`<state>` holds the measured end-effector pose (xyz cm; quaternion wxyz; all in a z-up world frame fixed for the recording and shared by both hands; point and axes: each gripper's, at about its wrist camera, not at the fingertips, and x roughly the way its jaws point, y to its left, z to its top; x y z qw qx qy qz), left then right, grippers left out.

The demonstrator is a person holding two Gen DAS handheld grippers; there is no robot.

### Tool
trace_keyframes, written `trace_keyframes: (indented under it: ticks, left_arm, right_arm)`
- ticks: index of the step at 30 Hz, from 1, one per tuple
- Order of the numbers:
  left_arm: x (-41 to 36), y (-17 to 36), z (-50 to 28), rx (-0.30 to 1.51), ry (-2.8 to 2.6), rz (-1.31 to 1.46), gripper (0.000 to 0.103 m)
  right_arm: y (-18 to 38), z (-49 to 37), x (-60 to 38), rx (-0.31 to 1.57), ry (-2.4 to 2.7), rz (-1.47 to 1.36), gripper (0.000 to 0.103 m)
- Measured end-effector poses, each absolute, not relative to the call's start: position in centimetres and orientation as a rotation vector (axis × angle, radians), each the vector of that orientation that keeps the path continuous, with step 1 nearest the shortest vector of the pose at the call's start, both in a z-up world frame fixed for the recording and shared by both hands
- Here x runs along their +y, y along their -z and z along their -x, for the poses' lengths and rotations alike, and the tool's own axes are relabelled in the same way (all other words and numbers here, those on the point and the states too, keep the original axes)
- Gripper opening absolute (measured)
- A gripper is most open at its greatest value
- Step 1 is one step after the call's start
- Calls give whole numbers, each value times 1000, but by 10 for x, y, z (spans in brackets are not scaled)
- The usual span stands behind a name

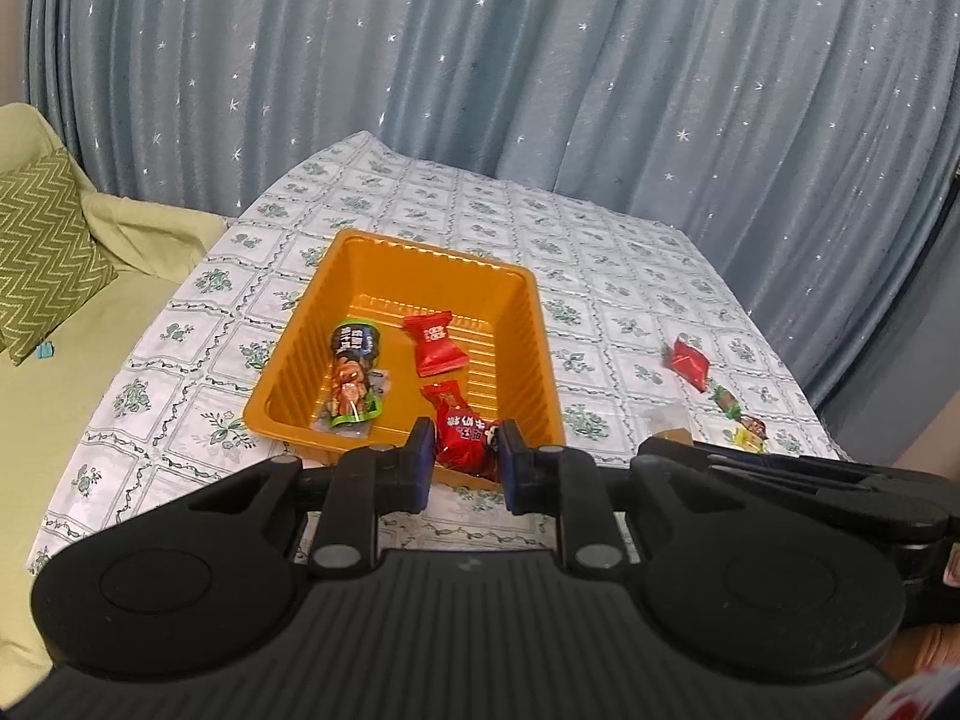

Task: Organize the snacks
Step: 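Carry the clear packet and the red sweet over the orange tray, then lower both items into the tray and open both grippers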

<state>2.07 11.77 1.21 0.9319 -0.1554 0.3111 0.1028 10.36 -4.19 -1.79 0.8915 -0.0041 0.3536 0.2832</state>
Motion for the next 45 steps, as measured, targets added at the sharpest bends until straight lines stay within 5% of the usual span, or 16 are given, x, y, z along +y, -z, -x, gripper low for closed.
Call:
trace_keyframes:
  ticks: [30,35,45]
  left_arm:
    - [187,36,-112,702,-218,383,20]
    - [190,39,-117,702,-218,380,29]
    - [200,37,-101,688,-273,381,29]
  right_arm:
    - [63,-190,29,813,-637,39,22]
    - [65,-193,29,816,-634,32,22]
    - [62,-194,30,815,-639,25,22]
